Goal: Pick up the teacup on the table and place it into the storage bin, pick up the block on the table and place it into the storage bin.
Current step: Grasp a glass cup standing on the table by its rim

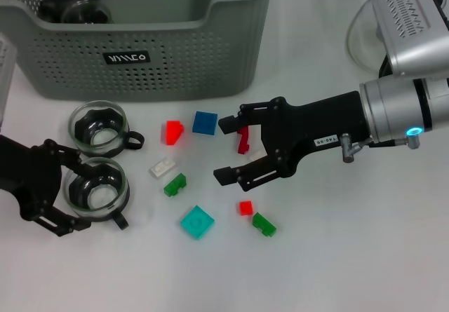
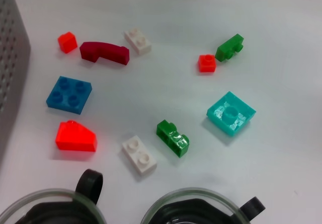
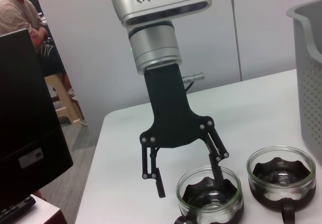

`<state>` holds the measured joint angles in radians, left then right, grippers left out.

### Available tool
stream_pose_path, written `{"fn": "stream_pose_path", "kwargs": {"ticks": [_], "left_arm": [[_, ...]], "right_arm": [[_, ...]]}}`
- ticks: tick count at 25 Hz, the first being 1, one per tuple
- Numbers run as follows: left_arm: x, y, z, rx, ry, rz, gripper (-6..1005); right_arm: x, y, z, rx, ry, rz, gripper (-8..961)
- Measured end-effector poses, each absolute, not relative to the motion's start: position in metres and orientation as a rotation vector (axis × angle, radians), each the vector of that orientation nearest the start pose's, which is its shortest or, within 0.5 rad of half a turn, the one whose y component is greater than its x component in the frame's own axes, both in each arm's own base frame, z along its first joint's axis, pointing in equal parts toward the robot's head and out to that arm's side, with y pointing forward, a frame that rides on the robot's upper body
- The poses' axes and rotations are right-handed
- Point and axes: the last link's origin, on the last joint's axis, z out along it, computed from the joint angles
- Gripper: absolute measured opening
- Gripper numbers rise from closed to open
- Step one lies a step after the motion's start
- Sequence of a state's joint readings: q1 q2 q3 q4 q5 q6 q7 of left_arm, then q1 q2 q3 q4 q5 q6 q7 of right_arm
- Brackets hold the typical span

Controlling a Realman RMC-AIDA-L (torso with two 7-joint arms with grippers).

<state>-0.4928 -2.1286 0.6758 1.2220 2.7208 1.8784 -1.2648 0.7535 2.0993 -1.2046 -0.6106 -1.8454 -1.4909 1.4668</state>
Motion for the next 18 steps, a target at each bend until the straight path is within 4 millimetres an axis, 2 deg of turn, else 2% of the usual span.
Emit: {"fn": "stream_pose_path", "kwargs": {"ticks": [8, 18], "left_arm": [[-0.272, 0.282, 0.053, -3.077, -0.137, 0.439, 882], [-0.266, 0.283, 0.040, -3.086, -0.135, 0.598, 868]], "right_arm": [[0.155, 0.344, -0.072, -3.184, 0.274, 0.533, 947], [0.155, 0.345, -0.074, -3.175, 0.273, 0.520, 947]]}}
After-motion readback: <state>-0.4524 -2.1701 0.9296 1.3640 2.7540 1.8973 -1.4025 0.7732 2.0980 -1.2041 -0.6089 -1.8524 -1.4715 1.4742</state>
